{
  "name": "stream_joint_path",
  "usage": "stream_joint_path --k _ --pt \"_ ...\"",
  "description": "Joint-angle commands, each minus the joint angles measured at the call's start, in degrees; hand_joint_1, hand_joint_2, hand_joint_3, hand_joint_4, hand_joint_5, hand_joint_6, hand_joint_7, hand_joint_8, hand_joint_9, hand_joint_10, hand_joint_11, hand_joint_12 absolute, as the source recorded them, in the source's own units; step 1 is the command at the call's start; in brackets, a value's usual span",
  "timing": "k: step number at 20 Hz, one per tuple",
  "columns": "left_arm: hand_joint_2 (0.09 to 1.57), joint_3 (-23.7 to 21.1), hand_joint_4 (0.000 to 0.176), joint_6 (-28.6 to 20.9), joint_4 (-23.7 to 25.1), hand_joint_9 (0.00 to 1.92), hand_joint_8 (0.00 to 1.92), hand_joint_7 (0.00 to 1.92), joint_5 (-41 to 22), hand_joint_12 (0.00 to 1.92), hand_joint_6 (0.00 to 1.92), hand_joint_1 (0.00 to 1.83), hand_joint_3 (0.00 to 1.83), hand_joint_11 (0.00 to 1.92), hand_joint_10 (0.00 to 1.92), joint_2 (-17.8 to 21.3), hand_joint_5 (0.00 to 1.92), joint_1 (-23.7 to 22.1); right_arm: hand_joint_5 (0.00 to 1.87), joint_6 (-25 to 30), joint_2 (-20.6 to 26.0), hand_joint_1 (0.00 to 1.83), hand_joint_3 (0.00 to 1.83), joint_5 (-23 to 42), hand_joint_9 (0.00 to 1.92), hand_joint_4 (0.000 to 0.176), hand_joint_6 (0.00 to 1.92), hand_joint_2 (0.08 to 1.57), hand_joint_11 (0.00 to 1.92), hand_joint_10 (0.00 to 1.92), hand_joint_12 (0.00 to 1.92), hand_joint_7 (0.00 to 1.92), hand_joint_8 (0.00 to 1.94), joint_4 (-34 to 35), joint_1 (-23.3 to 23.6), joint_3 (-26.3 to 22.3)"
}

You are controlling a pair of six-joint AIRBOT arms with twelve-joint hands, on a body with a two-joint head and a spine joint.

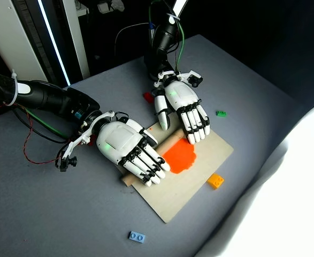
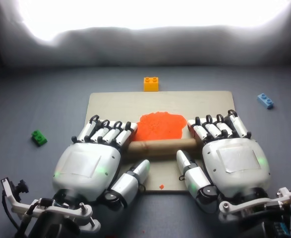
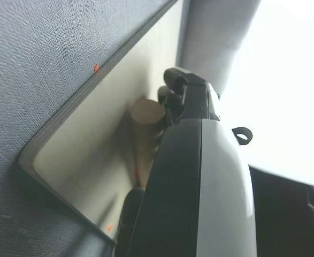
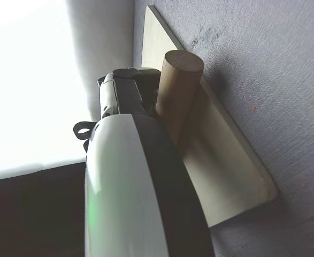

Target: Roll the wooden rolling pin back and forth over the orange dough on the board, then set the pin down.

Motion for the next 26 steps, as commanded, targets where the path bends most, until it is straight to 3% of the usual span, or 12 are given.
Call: stream_joint_path --k 1,26 --pt "1.49 -0.14 0.0 -0.18 2.69 0.32 0.0 0.39 -3.89 0.68 0.01 0.0 0.0 0.0 0.01 0.34 0.35 0.28 0.43 -0.34 -0.23 0.0 0.0 0.37 0.39 0.0 0.09 1.53 0.0 0.12 1.06 0.52 0.0 -0.56 -1.1 -0.52" --pt "1.49 -0.91 0.0 -1.04 4.43 0.3 0.0 0.37 -4.22 0.68 0.0 0.0 0.0 0.0 0.0 1.62 0.34 -0.28 0.42 -1.27 0.14 0.0 0.0 0.81 0.39 0.0 0.09 1.52 0.0 0.14 1.15 0.52 0.01 -0.58 -1.25 -2.49"
